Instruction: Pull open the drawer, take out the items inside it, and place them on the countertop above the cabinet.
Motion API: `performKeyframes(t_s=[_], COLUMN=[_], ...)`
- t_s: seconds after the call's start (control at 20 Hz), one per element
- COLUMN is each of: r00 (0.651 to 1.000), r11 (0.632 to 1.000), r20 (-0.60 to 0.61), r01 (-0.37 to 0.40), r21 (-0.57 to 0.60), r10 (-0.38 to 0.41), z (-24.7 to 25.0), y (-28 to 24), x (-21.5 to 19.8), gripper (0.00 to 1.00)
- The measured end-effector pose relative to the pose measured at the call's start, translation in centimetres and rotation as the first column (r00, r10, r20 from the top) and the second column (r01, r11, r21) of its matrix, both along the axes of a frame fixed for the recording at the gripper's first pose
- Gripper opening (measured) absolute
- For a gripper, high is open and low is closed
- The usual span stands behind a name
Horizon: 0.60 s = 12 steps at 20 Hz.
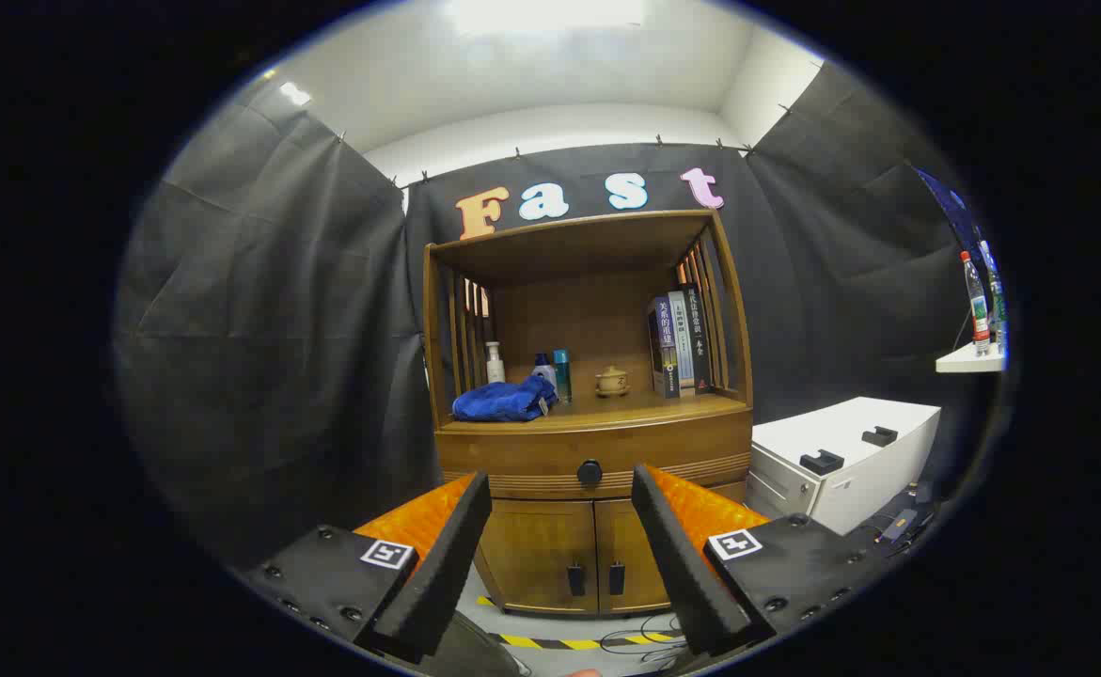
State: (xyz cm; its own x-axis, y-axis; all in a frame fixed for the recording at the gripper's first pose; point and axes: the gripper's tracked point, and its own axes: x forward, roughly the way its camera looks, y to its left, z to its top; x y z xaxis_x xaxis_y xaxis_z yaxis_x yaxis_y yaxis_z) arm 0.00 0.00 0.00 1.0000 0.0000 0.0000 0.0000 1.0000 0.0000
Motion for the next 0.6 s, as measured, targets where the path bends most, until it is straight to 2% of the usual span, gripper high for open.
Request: performKeyframes(t_s=[0.6], r00=[1.0], r11=[1.0], r20=[0.012], r01=[-0.002], r21=[0.0], r10=[0.002], z=[0.38], y=[0.02], x=[-0.18], gripper=[0.98])
